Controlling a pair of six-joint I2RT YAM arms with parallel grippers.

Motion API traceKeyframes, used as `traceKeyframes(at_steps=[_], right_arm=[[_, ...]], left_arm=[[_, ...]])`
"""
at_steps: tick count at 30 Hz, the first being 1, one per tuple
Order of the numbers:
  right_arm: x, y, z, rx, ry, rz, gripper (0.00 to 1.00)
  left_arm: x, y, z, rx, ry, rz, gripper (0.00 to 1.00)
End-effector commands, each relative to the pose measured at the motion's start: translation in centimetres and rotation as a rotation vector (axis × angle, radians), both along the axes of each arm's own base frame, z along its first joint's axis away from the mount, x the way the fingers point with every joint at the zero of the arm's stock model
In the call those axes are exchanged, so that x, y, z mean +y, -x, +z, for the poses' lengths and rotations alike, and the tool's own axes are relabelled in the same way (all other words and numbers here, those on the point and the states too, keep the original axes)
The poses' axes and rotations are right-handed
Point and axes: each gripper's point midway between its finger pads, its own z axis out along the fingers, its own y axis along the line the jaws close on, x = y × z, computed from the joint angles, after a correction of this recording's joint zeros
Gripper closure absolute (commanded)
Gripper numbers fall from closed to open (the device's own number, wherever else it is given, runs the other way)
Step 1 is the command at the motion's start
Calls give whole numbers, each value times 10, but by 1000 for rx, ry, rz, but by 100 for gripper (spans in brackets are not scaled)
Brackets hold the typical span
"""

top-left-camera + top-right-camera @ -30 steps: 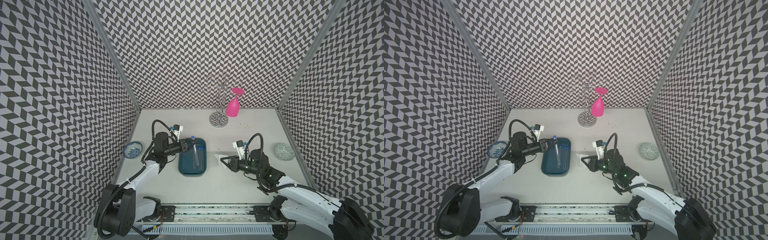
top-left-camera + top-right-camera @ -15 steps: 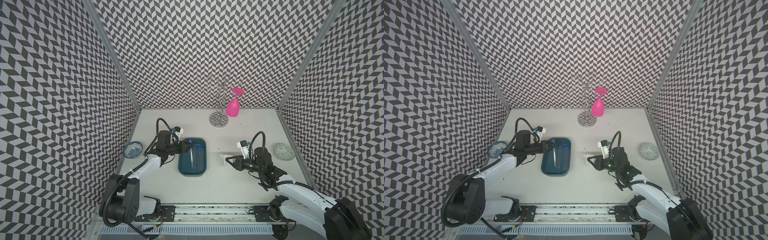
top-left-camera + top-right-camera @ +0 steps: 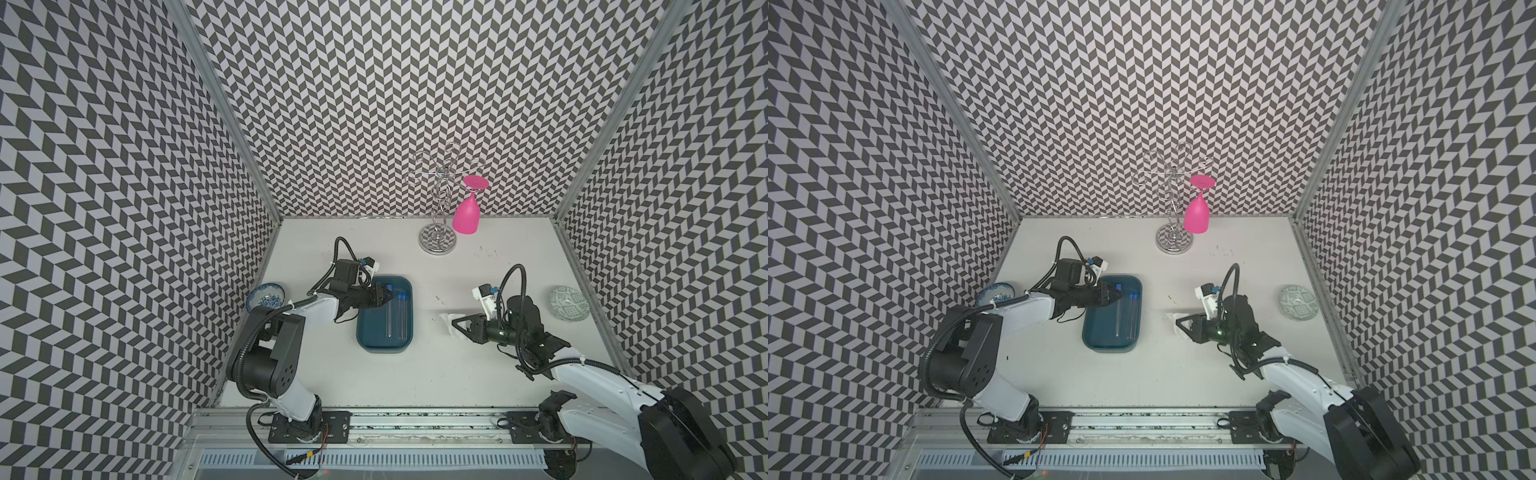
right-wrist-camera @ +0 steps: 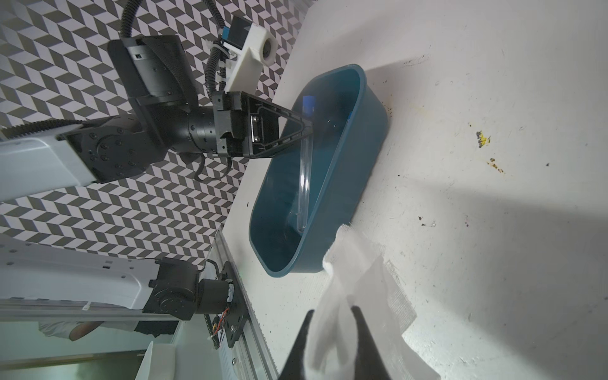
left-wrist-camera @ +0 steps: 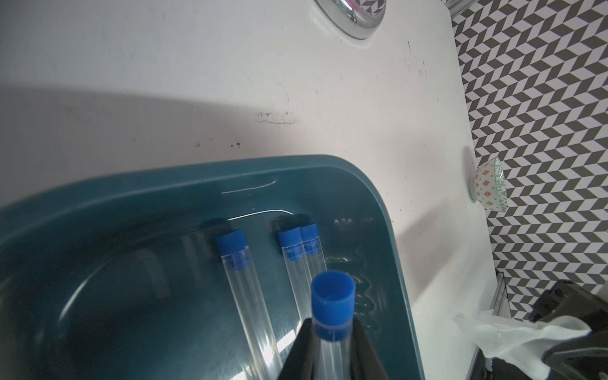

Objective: Wipe the exteriors of test tubes
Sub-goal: Place the test tube in the storage box, then place the cleaning item at the center of the board.

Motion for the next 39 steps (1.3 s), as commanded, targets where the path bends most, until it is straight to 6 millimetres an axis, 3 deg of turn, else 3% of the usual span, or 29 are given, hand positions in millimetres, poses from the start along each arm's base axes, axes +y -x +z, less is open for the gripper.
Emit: traceKeyframes(at_steps=[1,9,18,24,33,36,39], right_arm=[[0,-2,8,-52,-17,5,83],[-3,-3,4,-43,-10,-8,83],[-5,-12,0,-31,17,-43,82],[0,-28,1,-31,29,-56,82],[10,-69,2,-35,20,-123,81],[10,-79,-18,7,59,-147,75],[5,-82,-41,50,117,-173,53]], left_arm=[[-8,-6,1,-9,31,4,80],[-16,-8,-15,19,7,-1,77],[-15,-14,-4,-13,15,27,71],[-14,-19,22,-73,33,50,68],[-10,-16,71,-218,72,58,65],[-2,-14,93,-306,71,87,64],[13,-12,112,-389,56,140,59]])
